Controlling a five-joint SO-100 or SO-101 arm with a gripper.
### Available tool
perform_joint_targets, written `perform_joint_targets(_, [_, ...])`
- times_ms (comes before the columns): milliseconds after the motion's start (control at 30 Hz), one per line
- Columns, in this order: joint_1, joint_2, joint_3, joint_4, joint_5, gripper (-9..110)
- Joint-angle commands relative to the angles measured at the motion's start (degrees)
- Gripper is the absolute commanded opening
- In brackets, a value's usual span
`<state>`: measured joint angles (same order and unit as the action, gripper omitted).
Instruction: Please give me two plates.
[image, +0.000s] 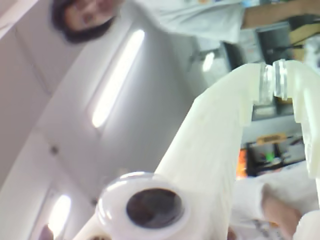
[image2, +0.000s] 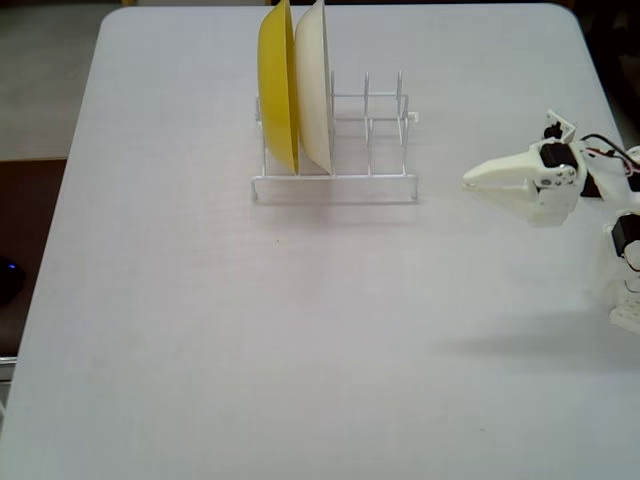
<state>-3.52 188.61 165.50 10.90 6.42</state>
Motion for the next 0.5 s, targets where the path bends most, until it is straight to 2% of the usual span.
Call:
perform_joint_targets(0, [-0.26, 0.79, 1.32, -1.49, 0.09, 0])
perform_joint_targets(167, [0.0, 0.79, 5.98, -0.88, -2.64, 0])
perform_joint_targets(467, [3.69, 1.14, 9.76, 10.99, -2.2, 0])
